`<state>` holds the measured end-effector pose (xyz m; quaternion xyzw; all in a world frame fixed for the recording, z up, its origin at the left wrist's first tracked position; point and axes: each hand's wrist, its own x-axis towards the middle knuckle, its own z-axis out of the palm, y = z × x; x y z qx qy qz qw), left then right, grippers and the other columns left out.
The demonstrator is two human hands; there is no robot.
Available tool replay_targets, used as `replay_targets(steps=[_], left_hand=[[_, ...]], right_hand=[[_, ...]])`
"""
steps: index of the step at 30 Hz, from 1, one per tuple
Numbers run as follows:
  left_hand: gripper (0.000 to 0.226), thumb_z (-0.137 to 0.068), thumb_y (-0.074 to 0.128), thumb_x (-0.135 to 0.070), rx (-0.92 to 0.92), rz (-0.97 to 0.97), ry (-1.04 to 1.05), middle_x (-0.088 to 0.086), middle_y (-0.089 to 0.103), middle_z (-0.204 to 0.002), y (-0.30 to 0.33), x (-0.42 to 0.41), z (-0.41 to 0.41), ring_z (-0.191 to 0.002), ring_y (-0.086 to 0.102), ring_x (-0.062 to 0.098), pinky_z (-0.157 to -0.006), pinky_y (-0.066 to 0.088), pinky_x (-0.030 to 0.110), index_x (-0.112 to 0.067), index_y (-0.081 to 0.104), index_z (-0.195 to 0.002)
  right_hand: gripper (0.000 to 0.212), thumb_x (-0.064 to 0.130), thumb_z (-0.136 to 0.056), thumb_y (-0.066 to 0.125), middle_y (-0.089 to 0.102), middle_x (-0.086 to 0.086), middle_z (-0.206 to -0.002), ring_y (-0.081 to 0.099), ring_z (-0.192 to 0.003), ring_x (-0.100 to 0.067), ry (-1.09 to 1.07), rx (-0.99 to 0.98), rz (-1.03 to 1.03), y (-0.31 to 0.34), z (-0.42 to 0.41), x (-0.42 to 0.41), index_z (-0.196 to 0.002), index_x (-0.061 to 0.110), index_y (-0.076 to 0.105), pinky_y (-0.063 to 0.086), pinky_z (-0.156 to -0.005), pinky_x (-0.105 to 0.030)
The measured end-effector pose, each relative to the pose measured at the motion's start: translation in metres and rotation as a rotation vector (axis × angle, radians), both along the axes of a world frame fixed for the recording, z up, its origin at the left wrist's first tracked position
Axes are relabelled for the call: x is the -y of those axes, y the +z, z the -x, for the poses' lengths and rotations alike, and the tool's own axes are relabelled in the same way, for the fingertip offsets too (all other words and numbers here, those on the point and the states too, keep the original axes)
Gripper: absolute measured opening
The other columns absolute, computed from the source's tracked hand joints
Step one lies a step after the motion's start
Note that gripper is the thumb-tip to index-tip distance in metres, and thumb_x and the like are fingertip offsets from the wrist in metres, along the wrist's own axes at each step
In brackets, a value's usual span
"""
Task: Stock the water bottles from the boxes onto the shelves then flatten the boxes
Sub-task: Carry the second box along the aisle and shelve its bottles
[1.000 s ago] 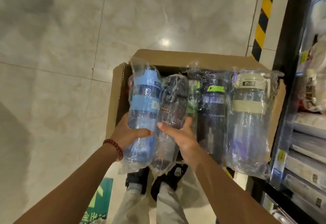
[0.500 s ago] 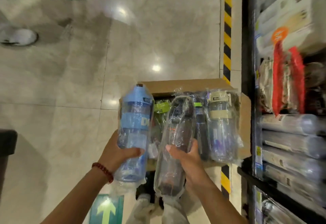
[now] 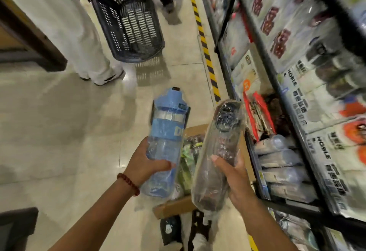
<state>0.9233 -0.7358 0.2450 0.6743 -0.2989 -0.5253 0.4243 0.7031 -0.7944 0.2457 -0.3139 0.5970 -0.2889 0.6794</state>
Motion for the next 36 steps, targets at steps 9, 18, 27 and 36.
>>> replay_targets(steps=[9, 18, 27, 36], left_hand=[[0.078, -0.033, 0.080, -0.035, 0.031, 0.225, -0.226, 0.013, 0.063, -0.114, 0.129, 0.042, 0.052, -0.102, 0.063, 0.029, -0.088, 0.051, 0.050, -0.025, 0.054, -0.106], [0.102, -0.023, 0.091, -0.045, -0.108, 0.517, -0.521, 0.013, 0.065, -0.112, 0.257, 0.034, 0.202, -0.103, 0.063, 0.030, -0.085, 0.052, 0.047, -0.018, 0.054, -0.113], [0.110, -0.015, 0.093, -0.049, -0.329, 0.614, -0.846, -0.001, 0.071, -0.089, 0.324, -0.063, 0.372, -0.082, 0.068, 0.017, -0.065, 0.053, 0.027, -0.011, 0.055, -0.111], [0.080, -0.037, 0.082, -0.021, -0.475, 0.628, -1.123, -0.002, 0.073, -0.092, 0.362, -0.134, 0.489, -0.087, 0.069, 0.016, -0.068, 0.054, 0.025, -0.015, 0.055, -0.112]], right_hand=[[0.076, 0.016, -0.067, 0.081, 0.068, 0.000, -0.110, 0.070, -0.084, -0.010, -0.165, 0.027, 0.248, 0.141, 0.097, -0.019, -0.132, 0.028, 0.044, 0.054, -0.060, -0.021], [0.055, 0.012, -0.077, 0.075, 0.066, 0.019, -0.098, 0.066, -0.076, 0.006, -0.389, -0.023, 0.526, 0.274, 0.223, -0.103, -0.115, 0.040, 0.047, 0.051, -0.059, -0.014], [0.091, 0.034, -0.048, 0.085, 0.062, 0.015, -0.119, 0.064, -0.103, -0.003, -0.572, -0.143, 0.697, 0.340, 0.349, -0.268, -0.129, 0.040, 0.042, 0.054, -0.087, -0.026], [0.055, 0.006, -0.078, 0.071, 0.066, -0.002, -0.118, 0.066, -0.102, -0.017, -0.860, -0.210, 0.748, 0.353, 0.435, -0.370, -0.123, 0.030, 0.051, 0.053, -0.083, -0.034]])
